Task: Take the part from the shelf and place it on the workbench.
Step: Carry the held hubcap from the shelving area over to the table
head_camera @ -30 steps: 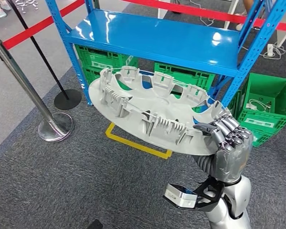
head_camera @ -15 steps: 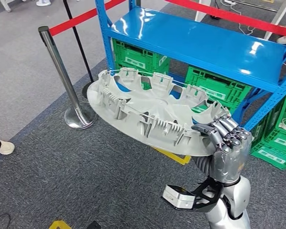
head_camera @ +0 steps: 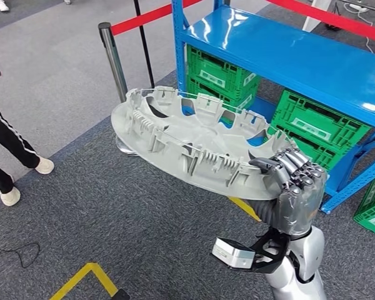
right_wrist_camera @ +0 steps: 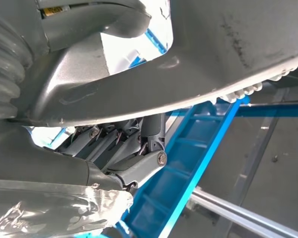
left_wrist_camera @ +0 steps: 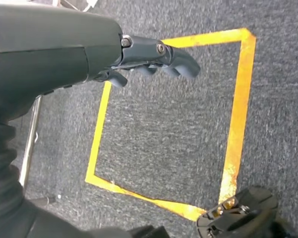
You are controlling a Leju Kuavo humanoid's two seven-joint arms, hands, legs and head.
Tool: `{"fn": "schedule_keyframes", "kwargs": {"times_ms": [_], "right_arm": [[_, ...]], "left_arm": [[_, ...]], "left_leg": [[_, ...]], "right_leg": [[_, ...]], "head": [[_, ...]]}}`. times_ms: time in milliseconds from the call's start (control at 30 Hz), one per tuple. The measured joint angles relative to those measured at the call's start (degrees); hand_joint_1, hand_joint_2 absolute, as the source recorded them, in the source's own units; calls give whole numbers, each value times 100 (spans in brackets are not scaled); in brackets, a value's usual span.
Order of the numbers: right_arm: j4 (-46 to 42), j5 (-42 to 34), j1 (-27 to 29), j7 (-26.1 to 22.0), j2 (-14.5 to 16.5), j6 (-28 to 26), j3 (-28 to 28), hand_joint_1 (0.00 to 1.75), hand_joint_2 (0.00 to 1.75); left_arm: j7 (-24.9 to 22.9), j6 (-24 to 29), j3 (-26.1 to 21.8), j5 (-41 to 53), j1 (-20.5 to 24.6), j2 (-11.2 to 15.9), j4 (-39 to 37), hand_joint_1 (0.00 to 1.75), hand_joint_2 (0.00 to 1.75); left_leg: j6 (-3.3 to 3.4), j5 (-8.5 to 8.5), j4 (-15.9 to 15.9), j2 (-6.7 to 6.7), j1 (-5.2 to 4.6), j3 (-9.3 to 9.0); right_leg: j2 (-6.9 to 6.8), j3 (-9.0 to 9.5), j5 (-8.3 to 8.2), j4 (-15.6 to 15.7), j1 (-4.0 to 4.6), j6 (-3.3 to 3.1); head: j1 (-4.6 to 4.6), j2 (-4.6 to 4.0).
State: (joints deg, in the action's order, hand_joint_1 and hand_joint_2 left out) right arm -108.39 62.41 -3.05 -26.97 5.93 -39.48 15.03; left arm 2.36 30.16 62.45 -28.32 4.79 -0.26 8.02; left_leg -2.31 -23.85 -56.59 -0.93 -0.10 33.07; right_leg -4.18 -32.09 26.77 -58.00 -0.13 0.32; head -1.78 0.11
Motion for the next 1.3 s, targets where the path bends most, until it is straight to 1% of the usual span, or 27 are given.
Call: {"fn": "schedule_keyframes", "kwargs": {"times_ms": [67,133,167,300,400,567,600,633,667,733,767,800,833,867,900,933,967,1000,1033,1067,1100,1133,1167,1200,1233,1267,1300], "right_arm": [[7,-16,-5,27,-1,-1,5,175,175],[18,-18,-1,42,-1,1,8,175,175],[21,-18,-1,49,-1,0,8,175,175],[24,-19,-5,88,-2,1,8,175,175],[31,-13,-5,112,-3,1,8,175,175],[36,62,-22,157,-3,1,14,175,175],[36,70,-27,162,-3,1,16,175,175],[37,74,-31,164,-4,1,16,175,175],[37,78,-32,165,-6,1,16,175,175],[43,79,-30,165,-13,1,16,175,175],[51,79,-21,167,-18,1,16,175,175],[61,78,-12,171,-22,1,16,175,175],[70,77,-4,176,-25,1,16,175,175],[77,75,1,186,-27,1,16,175,175],[79,72,2,194,-28,1,16,175,175],[82,68,-2,201,-31,1,18,175,175],[85,63,-6,207,-34,1,19,175,175],[90,60,-6,209,-39,0,20,175,175],[95,59,-5,211,-42,0,24,175,175],[98,57,-3,218,-44,0,26,175,175],[102,57,-2,224,-45,1,28,175,175],[105,57,-5,227,-45,1,31,175,175],[107,55,-8,230,-45,0,33,175,175],[107,54,-11,227,-46,-1,34,175,175],[107,52,-9,225,-46,-1,36,175,175],[108,51,-4,224,-47,-1,36,175,175],[109,50,2,222,-47,-1,36,175,175]], "left_arm": [[-6,0,1,-9,-15,-8,0,0,175],[-19,0,1,-16,-27,-10,0,0,175],[-28,0,1,-16,-28,-7,0,0,175],[-44,0,1,-16,-26,-4,0,0,175],[-44,-1,1,-16,-26,1,0,0,175],[-44,-1,0,-37,-37,6,0,0,175],[-45,0,1,-39,-42,4,0,0,175],[-45,0,1,-40,-43,3,0,0,175],[-45,0,2,-41,-41,2,0,0,175],[-48,0,2,-42,-34,-5,0,0,175],[-52,0,2,-42,-33,-10,0,0,175],[-58,0,2,-43,-37,-15,0,0,175],[-66,0,2,-44,-41,-19,0,0,175],[-72,0,2,-45,-44,-24,0,0,175],[-76,1,2,-46,-44,-28,0,0,175],[-78,4,2,-48,-40,-26,-1,0,175],[-79,9,2,-49,-36,-22,-1,0,175],[-79,14,2,-51,-36,-17,-2,0,175],[-79,17,2,-54,-40,-11,-2,0,175],[-79,19,2,-60,-50,-9,-3,0,175],[-79,20,2,-67,-60,-7,-3,0,175],[-79,22,2,-77,-64,-5,-3,0,175],[-80,25,2,-85,-60,-4,-3,0,175],[-80,28,2,-92,-49,-3,-3,0,175],[-80,30,2,-97,-36,-3,-3,0,175],[-80,32,2,-99,-25,-3,-4,0,175],[-80,34,2,-103,-19,-2,-4,0,175]], "left_leg": [[40,12,131,-7,-10,-38],[42,22,134,-7,-15,-23],[51,25,132,-7,-21,-18],[104,37,120,-9,-40,18],[167,32,93,-12,-63,45],[265,64,115,7,-80,67],[291,87,147,28,-67,55],[317,112,178,53,-48,43],[337,134,206,84,-27,30],[349,150,210,162,-13,43],[345,155,206,215,-12,51],[337,161,201,275,-8,57],[324,166,191,341,0,61],[303,168,174,418,14,64],[272,164,146,491,31,73],[232,160,108,565,39,96],[192,163,70,625,44,128],[150,177,45,675,47,167],[115,200,33,717,49,204],[88,221,32,758,59,232],[60,217,21,734,62,258],[37,159,-56,636,54,307],[15,38,-241,504,44,399],[-3,-141,-555,342,32,544],[-15,-341,-964,237,26,730],[-21,-505,-1367,195,27,912],[-20,-592,-1652,180,28,1035]], "right_leg": [[-15,-34,-6,-20,32,-36],[-9,-42,-27,-9,38,-95],[-8,-41,-45,7,35,-87],[-6,-47,-100,66,16,7],[-5,-57,-130,89,-10,102],[-33,-60,-156,99,-32,184],[8,-75,-125,72,-34,202],[93,-120,-34,-39,-37,216],[198,-214,120,-270,-39,223],[371,-531,538,-1048,-43,220],[395,-677,683,-1402,-44,219],[403,-745,729,-1589,-46,220],[407,-698,653,-1530,-51,221],[431,-534,477,-1235,-65,225],[521,-311,306,-819,-88,243],[656,-114,189,-444,-108,261],[761,27,125,-186,-126,263],[836,75,129,-96,-128,254],[837,68,134,-108,-115,229],[773,55,119,-130,-107,192],[718,41,108,-141,-102,157],[658,36,99,-141,-102,117],[589,32,90,-137,-103,77],[517,29,86,-134,-97,43],[445,23,86,-133,-86,21],[369,19,88,-134,-75,10],[296,18,92,-134,-65,2]], "head": [[-7,0],[-6,0],[-5,0],[-4,0],[-1,0],[2,0],[-1,0],[-6,0],[-19,1],[-42,1],[-50,0],[-49,0],[-49,0],[-49,0],[-50,0],[-56,0],[-61,0],[-55,0],[-50,0],[-40,0],[-31,0],[-15,0],[1,0],[19,0],[35,0],[37,0],[38,0]]}}
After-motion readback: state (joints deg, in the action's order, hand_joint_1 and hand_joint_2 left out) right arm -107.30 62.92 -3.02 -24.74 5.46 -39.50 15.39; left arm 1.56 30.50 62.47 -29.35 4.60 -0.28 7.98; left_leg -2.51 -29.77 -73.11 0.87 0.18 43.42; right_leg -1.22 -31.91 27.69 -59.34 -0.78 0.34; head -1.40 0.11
